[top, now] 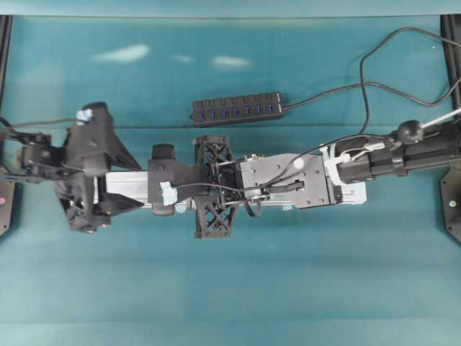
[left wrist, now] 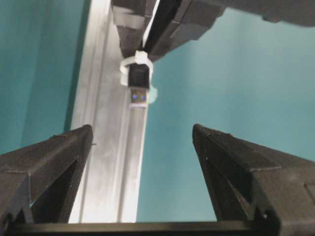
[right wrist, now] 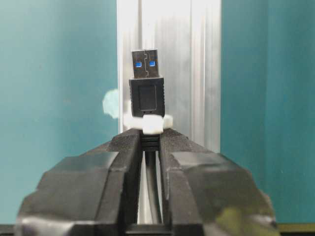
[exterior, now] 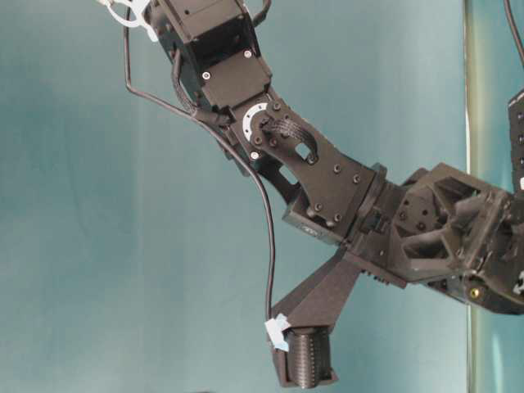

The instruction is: Pass the USB cable through three rings with both arms.

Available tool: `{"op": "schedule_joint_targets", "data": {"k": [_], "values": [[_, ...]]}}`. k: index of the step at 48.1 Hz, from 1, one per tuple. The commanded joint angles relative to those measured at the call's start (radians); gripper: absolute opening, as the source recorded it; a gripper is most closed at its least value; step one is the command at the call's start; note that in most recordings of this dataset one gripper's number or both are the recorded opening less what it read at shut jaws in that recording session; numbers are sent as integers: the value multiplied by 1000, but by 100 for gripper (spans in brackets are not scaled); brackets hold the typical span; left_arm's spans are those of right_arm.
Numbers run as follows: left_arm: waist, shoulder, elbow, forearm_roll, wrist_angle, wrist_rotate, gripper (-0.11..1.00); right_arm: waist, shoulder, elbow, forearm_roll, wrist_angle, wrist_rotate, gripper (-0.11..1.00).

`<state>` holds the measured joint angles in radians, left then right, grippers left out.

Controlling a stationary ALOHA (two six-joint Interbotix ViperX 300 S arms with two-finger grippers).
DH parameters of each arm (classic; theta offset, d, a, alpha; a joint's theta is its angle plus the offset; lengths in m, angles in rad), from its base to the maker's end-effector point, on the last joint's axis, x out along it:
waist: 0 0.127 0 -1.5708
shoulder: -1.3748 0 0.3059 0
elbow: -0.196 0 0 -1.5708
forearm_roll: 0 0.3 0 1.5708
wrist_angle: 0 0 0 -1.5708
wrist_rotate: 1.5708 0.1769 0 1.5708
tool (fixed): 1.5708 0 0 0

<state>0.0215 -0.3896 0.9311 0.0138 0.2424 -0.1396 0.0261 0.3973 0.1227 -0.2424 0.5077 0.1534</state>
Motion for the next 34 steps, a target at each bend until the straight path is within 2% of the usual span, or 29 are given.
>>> {"op": "schedule_joint_targets", "data": {"k": [1,10,24,34], "values": [[3,48,-9,5,-29,25,90,0,-12,-6,3,-29,2,-7],[18,144,-11,5,-143,83,90,-3,-14,-3,12,-44,5,-7],[34,187,12,5,-242,84,90,-3,-21,18,54,-78,8,-7],[32,173,52,5,-324,81,88,-3,-34,48,57,-97,9,-7]]}}
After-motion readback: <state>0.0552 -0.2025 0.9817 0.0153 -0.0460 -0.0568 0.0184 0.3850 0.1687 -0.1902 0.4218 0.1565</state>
